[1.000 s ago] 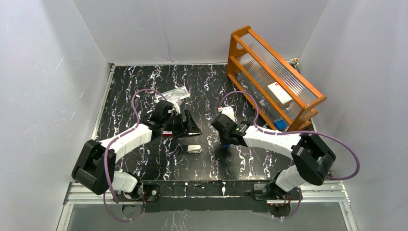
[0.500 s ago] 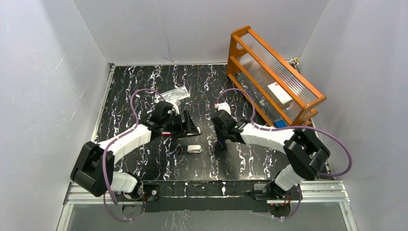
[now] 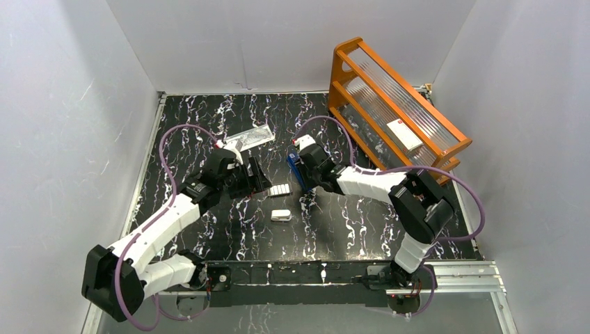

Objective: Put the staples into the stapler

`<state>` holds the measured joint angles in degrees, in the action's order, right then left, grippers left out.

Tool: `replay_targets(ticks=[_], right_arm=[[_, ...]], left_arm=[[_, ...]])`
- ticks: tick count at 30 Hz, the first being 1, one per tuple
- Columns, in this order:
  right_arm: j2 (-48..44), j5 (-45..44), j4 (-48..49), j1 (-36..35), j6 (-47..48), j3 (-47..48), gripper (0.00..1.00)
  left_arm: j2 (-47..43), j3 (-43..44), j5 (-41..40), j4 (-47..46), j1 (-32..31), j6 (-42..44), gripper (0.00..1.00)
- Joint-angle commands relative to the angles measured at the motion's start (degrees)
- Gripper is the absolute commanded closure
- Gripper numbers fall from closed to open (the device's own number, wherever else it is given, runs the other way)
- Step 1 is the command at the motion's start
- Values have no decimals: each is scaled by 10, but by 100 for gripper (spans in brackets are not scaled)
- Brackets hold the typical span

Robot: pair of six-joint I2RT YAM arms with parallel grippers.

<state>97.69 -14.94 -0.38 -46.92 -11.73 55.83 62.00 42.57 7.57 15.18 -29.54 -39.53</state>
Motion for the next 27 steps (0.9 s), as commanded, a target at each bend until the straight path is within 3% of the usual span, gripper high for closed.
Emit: replay_targets(ticks=[1, 3, 7, 10, 19, 24, 27], right_arm=[[30, 2, -130, 11, 24, 75, 57], [37, -6, -163, 16, 30, 124, 52], [25, -27, -200, 18, 34, 178, 31], [-22, -31, -196, 18, 32, 174, 21], [-224, -20, -244, 18, -7, 110, 15], [-372, -61, -266, 18, -6, 61, 13], [-431, -98, -328, 18, -11, 82, 7]], left_arm=[[-22, 39, -64, 56, -3, 26, 26], [-24, 55, -82, 75, -3, 38, 25], [-32, 84, -111, 111, -2, 62, 21], [-40, 108, -128, 143, -3, 85, 9], [-88, 149, -160, 206, -3, 115, 7], [-135, 187, -188, 229, -3, 130, 7], [-164, 231, -226, 251, -3, 150, 7]])
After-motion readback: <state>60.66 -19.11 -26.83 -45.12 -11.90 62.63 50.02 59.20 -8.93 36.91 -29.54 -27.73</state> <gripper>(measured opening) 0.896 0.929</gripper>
